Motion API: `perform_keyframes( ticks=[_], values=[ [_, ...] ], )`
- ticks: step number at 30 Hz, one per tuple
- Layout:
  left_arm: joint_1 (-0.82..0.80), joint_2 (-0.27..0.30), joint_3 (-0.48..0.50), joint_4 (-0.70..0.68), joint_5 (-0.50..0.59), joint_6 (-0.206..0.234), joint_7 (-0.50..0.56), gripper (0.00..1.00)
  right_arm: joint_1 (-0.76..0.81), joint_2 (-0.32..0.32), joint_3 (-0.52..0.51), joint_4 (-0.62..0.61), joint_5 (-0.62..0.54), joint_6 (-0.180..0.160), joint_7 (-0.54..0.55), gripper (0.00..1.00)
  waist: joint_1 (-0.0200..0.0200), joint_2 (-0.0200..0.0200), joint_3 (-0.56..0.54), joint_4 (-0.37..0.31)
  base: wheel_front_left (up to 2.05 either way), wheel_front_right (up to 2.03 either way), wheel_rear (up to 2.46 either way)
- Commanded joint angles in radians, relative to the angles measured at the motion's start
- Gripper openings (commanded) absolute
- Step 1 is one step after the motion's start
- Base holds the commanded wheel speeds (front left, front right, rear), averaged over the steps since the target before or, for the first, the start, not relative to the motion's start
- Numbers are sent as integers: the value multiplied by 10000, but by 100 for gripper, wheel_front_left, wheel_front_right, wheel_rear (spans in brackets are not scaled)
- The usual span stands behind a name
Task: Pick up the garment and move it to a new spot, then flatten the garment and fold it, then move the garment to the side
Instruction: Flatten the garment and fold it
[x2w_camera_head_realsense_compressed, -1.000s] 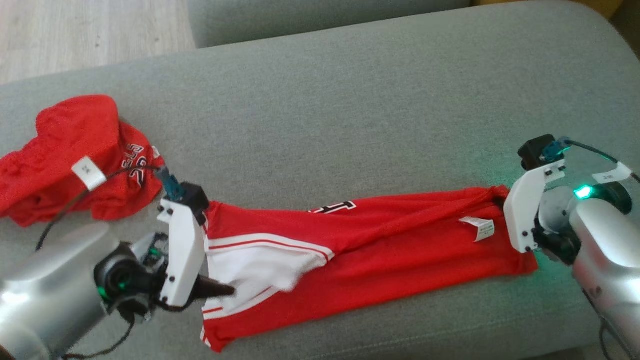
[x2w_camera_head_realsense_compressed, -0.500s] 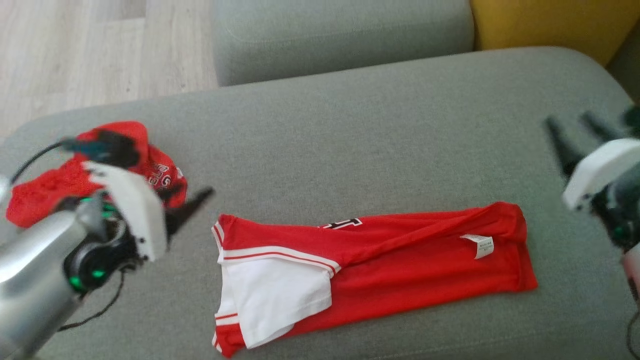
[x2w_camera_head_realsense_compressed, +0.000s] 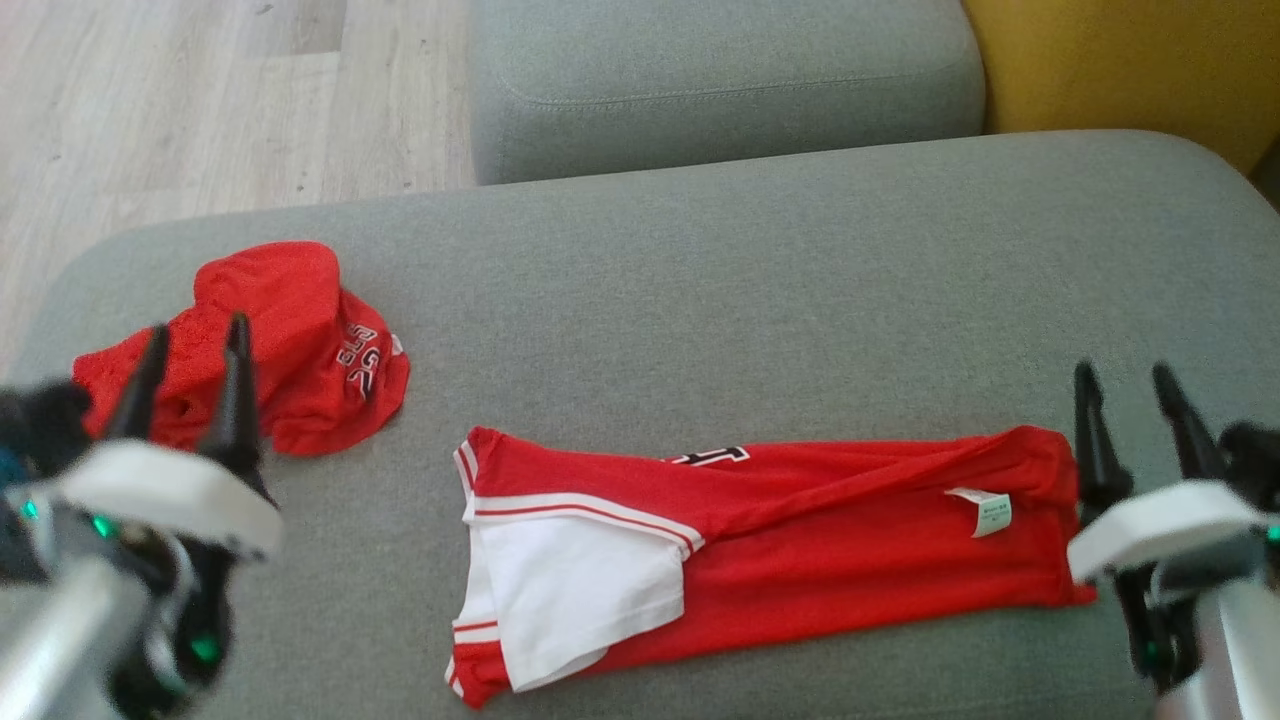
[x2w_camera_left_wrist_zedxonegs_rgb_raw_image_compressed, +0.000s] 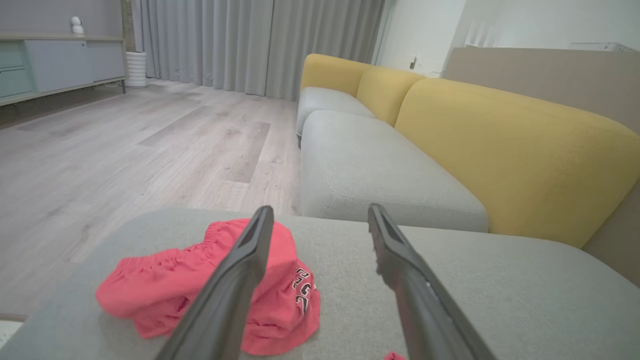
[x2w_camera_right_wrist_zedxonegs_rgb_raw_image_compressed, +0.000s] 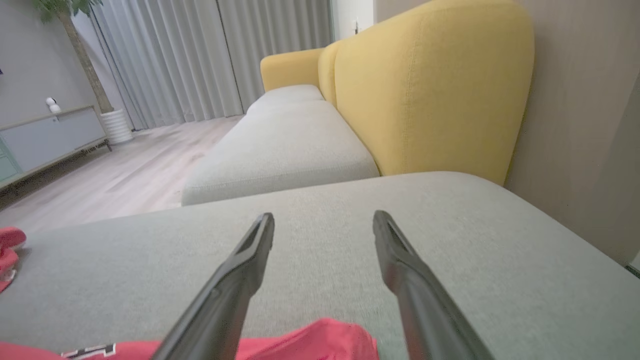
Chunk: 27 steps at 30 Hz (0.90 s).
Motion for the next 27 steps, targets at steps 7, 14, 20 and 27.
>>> perform_keyframes(
  ticks=[7, 14, 20, 27],
  values=[
    [2042, -1884, 2527, -971, 2759, -552, -95, 100, 493, 357, -349, -583, -499, -9, -83, 100, 1, -1, 36, -77, 0, 0, 0],
    [2766, -3288, 3496, -619, 3753, -1916, -96, 100, -12, 517, -612, -25, -870, -9, 1094, 100, 1, -1, 288, -183, 0, 0, 0],
    [2566, -3720, 3706, -320, 4182, -2506, -96, 100, -1158, 322, -615, 1568, -1135, -9, 3013, 100, 1, -1, 624, -83, 0, 0, 0],
    [2299, -3987, 3829, -55, 4464, -2893, -97, 100, -2349, 69, -832, 3275, -1183, -9, 4675, 100, 1, -1, 1065, 159, 0, 0, 0]
  ],
)
